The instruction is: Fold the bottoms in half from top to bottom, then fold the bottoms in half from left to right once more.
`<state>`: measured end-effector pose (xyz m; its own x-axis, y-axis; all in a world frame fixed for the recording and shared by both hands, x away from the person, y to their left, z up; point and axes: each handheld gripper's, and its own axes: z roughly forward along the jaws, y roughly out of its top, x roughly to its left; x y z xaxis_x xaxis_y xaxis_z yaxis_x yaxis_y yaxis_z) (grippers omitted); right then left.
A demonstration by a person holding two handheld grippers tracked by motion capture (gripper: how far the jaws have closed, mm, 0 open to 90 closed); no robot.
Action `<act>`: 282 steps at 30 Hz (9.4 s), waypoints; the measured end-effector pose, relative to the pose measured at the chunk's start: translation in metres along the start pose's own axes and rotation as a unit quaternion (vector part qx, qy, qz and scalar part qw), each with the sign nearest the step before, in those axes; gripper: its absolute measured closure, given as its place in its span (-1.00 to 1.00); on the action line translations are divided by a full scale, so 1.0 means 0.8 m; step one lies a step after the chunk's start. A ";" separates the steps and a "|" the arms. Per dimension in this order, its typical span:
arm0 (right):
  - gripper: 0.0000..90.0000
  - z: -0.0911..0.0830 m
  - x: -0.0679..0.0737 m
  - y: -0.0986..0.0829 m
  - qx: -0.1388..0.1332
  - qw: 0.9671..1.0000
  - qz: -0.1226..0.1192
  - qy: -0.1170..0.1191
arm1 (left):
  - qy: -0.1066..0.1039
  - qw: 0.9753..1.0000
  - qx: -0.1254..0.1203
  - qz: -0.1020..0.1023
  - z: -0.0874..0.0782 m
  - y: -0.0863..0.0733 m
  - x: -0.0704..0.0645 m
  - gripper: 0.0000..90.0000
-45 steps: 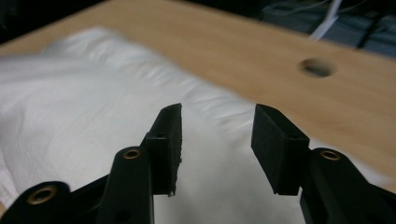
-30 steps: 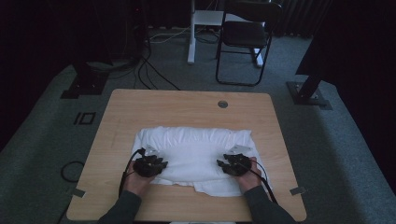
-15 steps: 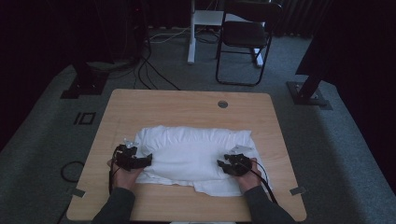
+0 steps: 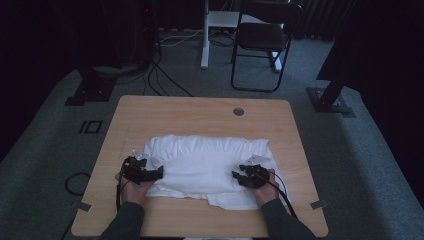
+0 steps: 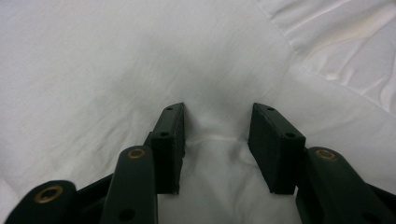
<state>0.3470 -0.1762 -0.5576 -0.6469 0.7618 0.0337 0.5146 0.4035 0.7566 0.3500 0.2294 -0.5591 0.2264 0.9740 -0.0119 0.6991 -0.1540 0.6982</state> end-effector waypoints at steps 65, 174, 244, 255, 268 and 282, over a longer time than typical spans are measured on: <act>-0.07 0.055 0.073 0.085 -0.056 0.992 -0.113 0.020 | -0.153 0.956 -0.207 0.138 -0.122 0.127 -0.104 0.86; 0.68 -0.031 -0.070 0.063 -0.058 0.995 0.078 -0.021 | -0.227 0.953 -0.084 0.180 -0.040 0.043 -0.200 0.21; 0.02 -0.060 0.011 0.038 -0.060 0.997 0.027 0.037 | -0.267 0.942 -0.051 0.194 -0.018 0.020 -0.201 1.00; 0.95 -0.019 0.047 0.031 -0.033 0.998 -0.008 0.044 | -0.234 0.947 -0.124 0.180 -0.055 0.053 -0.166 0.63; 0.99 -0.046 0.042 0.003 -0.005 0.999 -0.045 0.021 | -0.203 0.953 -0.148 0.167 -0.054 0.103 -0.156 0.38; 0.99 -0.008 0.011 0.001 0.034 0.999 -0.022 0.001 | -0.195 0.961 -0.079 0.177 0.032 0.131 -0.167 0.39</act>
<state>0.3385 -0.1724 -0.5528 -0.6706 0.7419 0.0017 0.5221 0.4703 0.7115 0.4102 0.0789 -0.5028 0.6895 0.7242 0.0003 0.4267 -0.4065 0.8079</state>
